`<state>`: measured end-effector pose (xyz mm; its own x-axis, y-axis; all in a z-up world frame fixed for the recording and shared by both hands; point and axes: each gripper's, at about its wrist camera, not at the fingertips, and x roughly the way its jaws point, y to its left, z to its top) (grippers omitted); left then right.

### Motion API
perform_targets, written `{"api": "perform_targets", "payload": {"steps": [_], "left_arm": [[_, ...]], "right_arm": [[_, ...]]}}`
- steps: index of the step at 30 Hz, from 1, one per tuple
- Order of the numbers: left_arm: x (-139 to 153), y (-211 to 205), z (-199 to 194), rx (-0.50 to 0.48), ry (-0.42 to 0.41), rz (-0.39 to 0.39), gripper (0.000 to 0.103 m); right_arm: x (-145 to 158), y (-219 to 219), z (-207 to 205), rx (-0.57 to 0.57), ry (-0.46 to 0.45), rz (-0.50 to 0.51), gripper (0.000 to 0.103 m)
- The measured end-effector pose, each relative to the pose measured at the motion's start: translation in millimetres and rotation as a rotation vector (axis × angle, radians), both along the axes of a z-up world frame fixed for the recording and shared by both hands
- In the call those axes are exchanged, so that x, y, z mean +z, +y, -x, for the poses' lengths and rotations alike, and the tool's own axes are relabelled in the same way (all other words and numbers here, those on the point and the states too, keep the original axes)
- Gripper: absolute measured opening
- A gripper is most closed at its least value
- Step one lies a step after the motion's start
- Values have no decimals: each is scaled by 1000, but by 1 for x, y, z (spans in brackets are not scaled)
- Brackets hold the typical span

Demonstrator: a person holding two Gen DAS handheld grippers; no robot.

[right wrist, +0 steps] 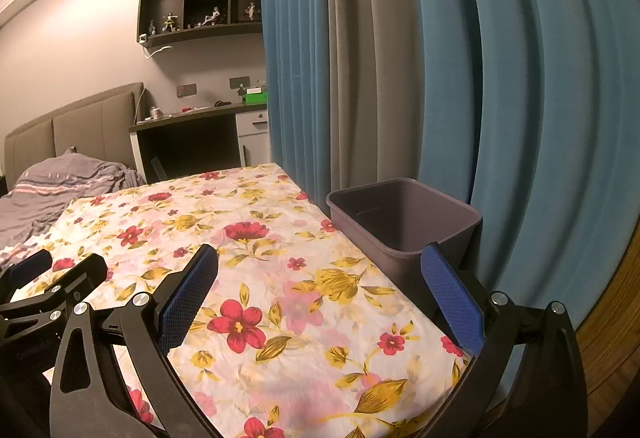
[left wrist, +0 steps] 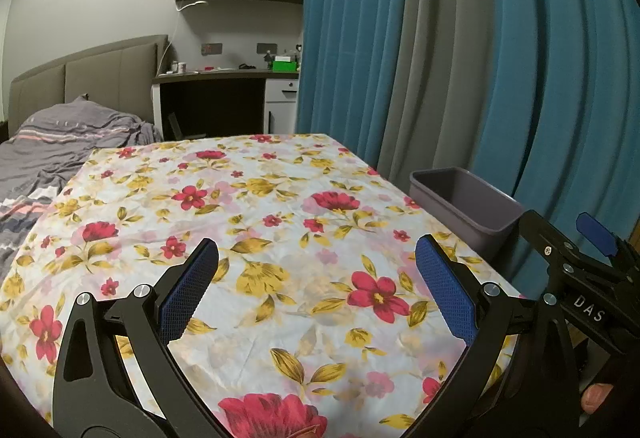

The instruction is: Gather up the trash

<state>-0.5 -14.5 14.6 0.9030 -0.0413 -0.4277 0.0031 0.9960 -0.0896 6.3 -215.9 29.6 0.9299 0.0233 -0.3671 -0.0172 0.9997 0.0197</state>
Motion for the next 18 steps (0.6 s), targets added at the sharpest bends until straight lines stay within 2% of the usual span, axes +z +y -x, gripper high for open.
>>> {"api": "perform_targets", "payload": {"steps": [18], "left_arm": [[-1,-1,0,-1,0,0,97]], "right_arm": [[-1,-1,0,-1,-1,-2,97]]}}
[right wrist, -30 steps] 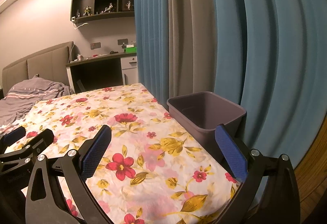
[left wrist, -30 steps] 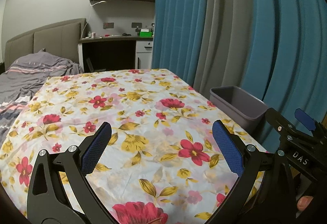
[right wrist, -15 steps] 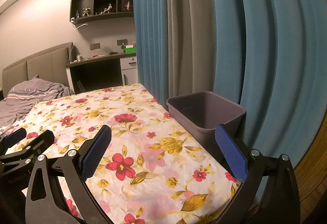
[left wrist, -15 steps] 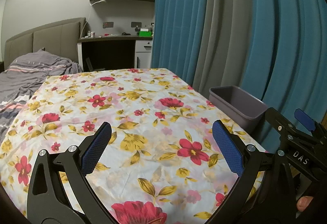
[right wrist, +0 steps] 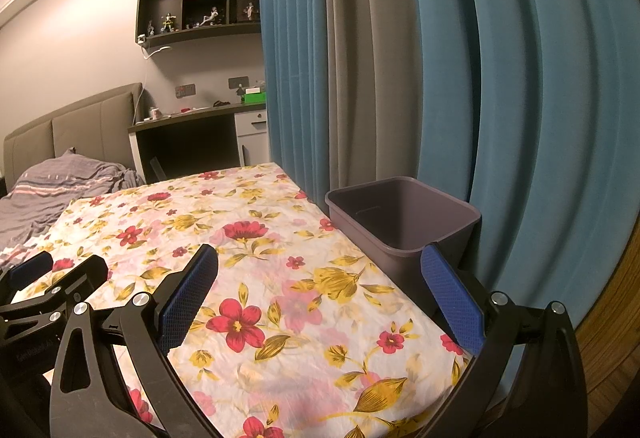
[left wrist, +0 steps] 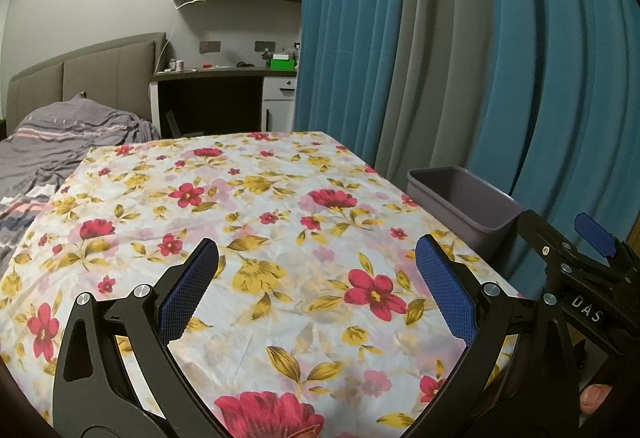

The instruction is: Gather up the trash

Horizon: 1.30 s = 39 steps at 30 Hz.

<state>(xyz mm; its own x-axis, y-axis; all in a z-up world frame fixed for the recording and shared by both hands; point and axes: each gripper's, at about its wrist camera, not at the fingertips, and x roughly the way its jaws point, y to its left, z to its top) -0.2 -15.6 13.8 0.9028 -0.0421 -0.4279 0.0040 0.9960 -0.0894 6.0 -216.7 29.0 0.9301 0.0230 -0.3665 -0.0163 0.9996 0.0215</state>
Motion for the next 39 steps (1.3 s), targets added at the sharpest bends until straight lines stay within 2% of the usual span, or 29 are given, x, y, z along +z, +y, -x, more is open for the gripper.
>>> {"api": "perform_targets", "payload": {"steps": [39], "left_arm": [[0,-11,3,-2,4,-2,97]], "right_arm": [[0,-4,2,-6,-1,-5,97]]}}
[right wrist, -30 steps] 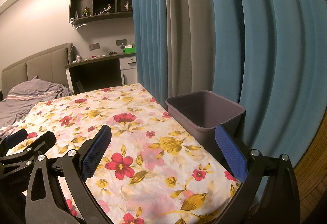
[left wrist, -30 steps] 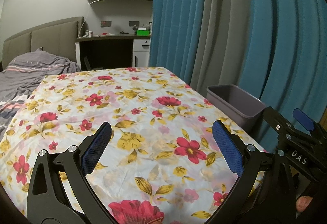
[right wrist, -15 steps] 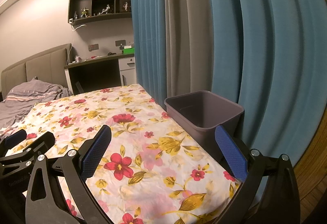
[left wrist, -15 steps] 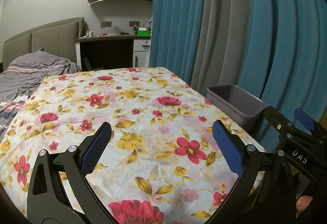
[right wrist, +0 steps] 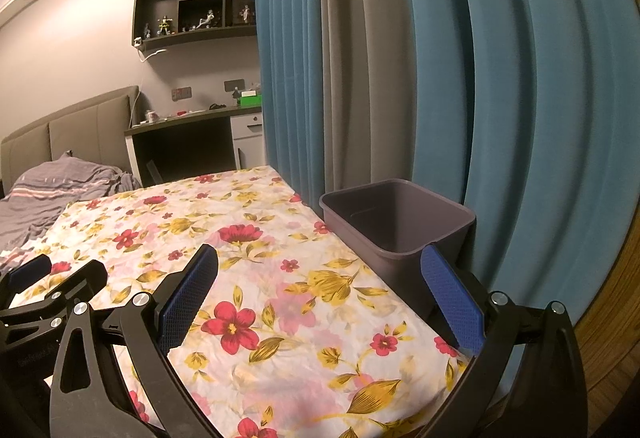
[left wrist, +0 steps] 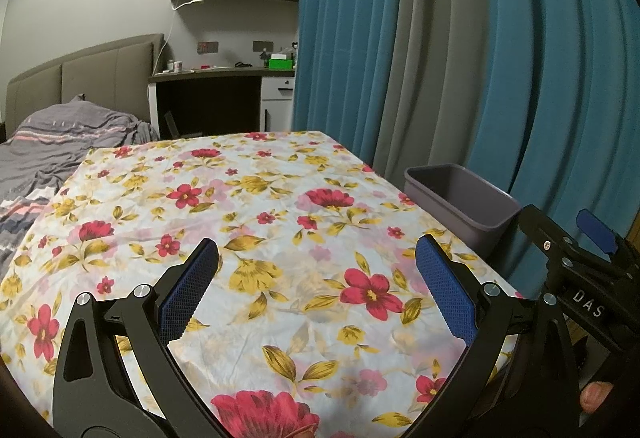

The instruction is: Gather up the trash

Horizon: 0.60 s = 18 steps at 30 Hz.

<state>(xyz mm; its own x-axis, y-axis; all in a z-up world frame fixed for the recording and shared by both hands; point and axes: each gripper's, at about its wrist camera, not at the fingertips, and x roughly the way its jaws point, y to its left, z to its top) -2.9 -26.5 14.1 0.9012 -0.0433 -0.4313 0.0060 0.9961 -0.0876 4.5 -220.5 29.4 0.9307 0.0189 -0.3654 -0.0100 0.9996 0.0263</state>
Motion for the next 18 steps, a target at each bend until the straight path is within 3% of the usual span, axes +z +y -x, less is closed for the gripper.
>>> {"api": "perform_targets", "payload": {"steps": [18], "left_arm": [[0,-1,-2,-1,1,-2,97]], "right_arm": [[0,-1,0,-2,-1,0,97]]}}
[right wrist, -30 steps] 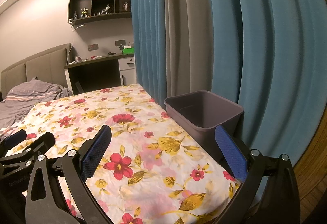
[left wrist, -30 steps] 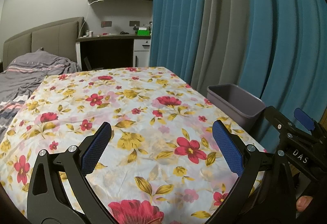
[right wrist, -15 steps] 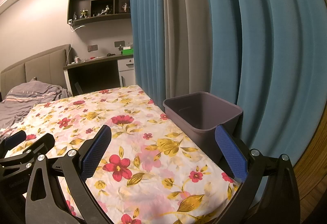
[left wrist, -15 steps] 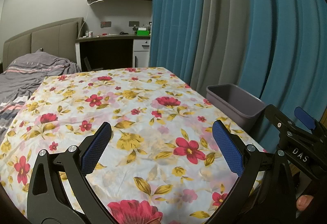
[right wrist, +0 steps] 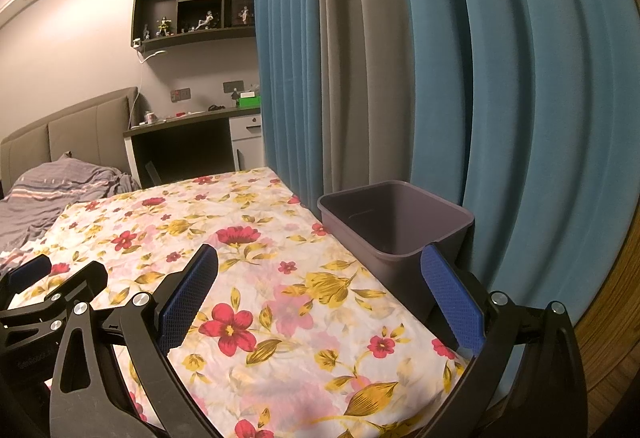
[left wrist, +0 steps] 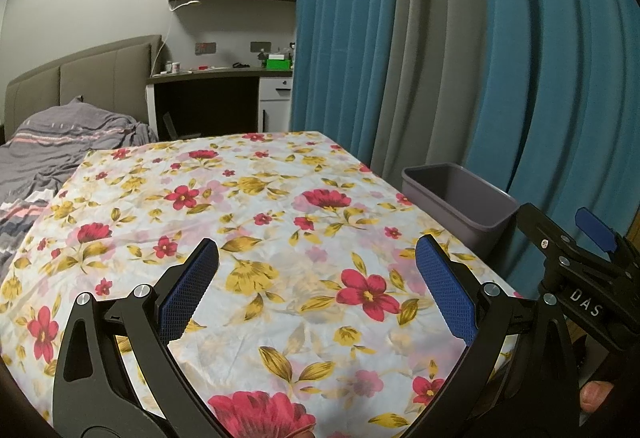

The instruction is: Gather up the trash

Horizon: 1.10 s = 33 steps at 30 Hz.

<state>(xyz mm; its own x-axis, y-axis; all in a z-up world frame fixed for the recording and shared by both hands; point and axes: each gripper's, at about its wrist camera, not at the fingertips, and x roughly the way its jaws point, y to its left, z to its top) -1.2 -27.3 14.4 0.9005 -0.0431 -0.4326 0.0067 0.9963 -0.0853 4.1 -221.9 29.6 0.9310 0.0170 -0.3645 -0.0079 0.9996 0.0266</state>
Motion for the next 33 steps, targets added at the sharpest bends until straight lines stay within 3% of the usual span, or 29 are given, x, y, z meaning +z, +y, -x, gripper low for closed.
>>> {"api": "perform_targets", "payload": {"steps": [19,27,30,33], "left_arm": [[2,-5,-2,-20,5,3,97],[5,-8,6,-21,-51,-47,97],[3,-7,4,-29,-39,-38,84],[2,-6,3,-32,-34,-29,83]], "right_arm": [[0,-1,0,0,0,0,97],[0,-1,0,0,4,-1,97],[1,-2,1,1,8,-1,97],[1,-2,0,-1,8,-1,97]]}}
